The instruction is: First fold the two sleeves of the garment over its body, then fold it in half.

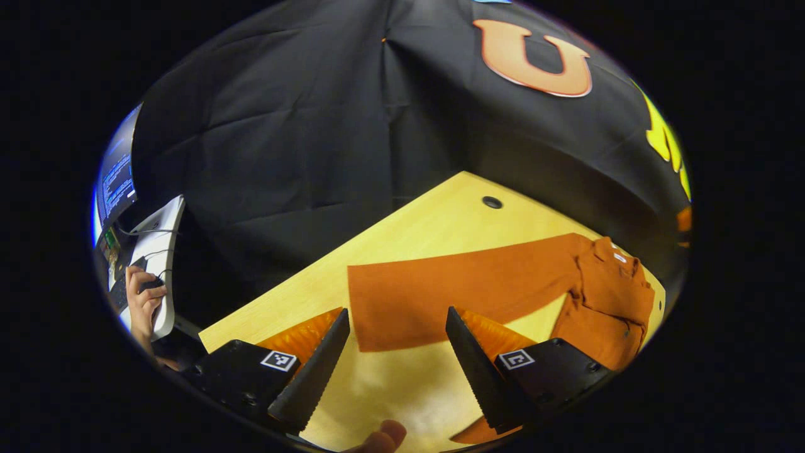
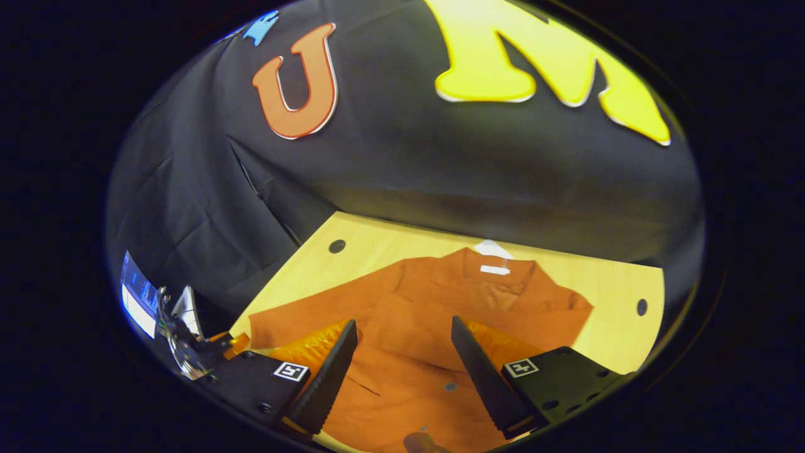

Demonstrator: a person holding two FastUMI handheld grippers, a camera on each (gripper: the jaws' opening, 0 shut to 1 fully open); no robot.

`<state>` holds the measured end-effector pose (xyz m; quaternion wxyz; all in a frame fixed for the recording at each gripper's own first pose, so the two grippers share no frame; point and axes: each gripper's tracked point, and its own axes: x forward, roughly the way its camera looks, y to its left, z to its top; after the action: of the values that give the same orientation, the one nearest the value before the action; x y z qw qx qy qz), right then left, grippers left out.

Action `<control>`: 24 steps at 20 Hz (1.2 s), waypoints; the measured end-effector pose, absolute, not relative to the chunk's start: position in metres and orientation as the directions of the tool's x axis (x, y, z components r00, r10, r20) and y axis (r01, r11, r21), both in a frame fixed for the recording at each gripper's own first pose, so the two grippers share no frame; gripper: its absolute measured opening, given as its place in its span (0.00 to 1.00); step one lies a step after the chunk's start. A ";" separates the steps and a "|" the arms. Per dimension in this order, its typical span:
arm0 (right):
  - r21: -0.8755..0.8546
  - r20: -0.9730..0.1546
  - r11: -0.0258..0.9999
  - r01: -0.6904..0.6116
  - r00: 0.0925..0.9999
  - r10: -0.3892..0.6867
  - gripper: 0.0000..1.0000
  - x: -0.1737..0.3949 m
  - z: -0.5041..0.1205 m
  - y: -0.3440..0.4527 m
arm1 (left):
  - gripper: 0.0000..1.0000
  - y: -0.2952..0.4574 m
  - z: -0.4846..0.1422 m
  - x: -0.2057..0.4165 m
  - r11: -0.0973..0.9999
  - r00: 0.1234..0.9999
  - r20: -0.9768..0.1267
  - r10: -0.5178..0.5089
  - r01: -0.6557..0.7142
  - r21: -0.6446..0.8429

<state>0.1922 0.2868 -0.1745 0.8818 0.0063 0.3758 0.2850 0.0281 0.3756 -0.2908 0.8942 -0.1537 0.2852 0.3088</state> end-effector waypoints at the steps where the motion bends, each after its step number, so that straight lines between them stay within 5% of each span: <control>1: 0.203 -0.653 0.853 -0.480 0.583 0.483 0.96 0.186 -0.171 0.264 | 0.99 0.383 -0.298 0.031 0.750 0.620 -0.633 0.464 -0.655 -0.092; 12: 0.046 -0.611 0.954 -0.296 0.747 0.261 0.96 0.084 -0.160 0.061 | 0.99 0.398 -0.341 0.051 0.663 0.448 -0.833 0.325 -0.736 -0.137; 24: 0.112 -0.582 0.981 -0.161 0.789 0.196 0.96 0.072 -0.147 -0.002 | 0.99 0.398 -0.345 0.057 0.688 0.269 -0.950 0.158 -0.720 -0.089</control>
<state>0.0716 -0.0024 -0.1468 0.9455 0.0282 0.3105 0.0942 0.0569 0.3977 -0.3453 0.7510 -0.2652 0.5293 0.2923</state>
